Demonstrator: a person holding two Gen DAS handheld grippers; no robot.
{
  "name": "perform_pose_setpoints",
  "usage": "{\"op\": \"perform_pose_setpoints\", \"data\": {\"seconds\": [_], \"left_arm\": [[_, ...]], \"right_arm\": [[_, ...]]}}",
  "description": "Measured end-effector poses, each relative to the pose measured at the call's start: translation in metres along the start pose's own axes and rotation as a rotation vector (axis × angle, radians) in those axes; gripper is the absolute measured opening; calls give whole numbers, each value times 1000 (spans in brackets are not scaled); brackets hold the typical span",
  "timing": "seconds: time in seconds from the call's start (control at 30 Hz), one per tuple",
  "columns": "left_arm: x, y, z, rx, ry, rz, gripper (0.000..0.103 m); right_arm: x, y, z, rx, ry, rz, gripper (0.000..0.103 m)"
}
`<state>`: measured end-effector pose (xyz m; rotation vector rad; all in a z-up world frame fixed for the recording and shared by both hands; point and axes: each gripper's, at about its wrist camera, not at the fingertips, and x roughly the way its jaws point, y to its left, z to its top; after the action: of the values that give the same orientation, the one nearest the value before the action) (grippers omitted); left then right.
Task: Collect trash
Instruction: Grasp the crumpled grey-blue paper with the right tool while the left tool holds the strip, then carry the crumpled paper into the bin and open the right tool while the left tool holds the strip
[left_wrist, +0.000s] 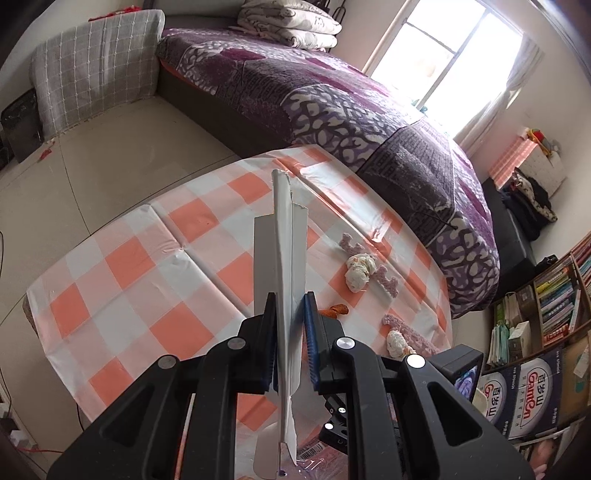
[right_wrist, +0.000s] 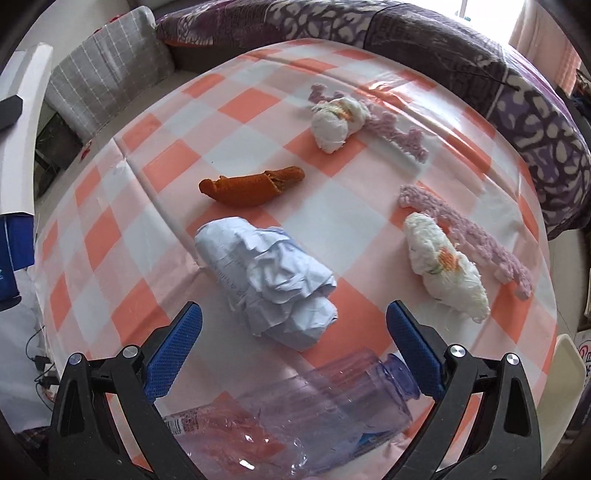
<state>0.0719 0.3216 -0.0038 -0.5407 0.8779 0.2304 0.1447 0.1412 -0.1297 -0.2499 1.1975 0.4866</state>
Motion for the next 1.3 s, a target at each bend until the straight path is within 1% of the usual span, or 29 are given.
{"op": "perform_pose_setpoints", "data": {"seconds": [0.1,0.13,0.2,0.23,0.3,0.33,0.4,0.53,0.63,0.77,0.87,1.03,1.3], "left_arm": [[2,3,0,-1,7,8,15],[4,3,-1,3,10,12,15],[7,2,-3,14,16,21,15],[8,1,-4,20,18,27,15],[11,0,-5,33,17,41,15],[12,-1,-6,37,17,46,15],[13,-3,-5,38,15,46,15],[8,-8,-5,48,-13,41,15],[1,-17,-5,72,-52,43,15],[-6,-29,-6,92,-96,44,15],[-9,-41,-9,120,-125,51,15],[-9,-66,-18,175,-144,49,15],[1,-109,-42,272,-133,23,15]], "right_arm": [[10,1,4,19,28,28,94],[12,0,5,38,35,42,89],[16,-4,8,69,43,64,66],[18,-5,8,77,43,71,61],[17,-4,8,91,20,75,60],[15,-5,8,100,9,82,56],[4,-7,8,122,-30,100,56],[-33,-15,11,164,-175,132,56],[-62,-24,11,200,-277,158,56],[-90,-34,9,230,-368,154,56],[-109,-42,4,251,-423,129,56],[-127,-61,-3,280,-455,100,56],[-147,-94,-25,330,-473,50,56]]}}
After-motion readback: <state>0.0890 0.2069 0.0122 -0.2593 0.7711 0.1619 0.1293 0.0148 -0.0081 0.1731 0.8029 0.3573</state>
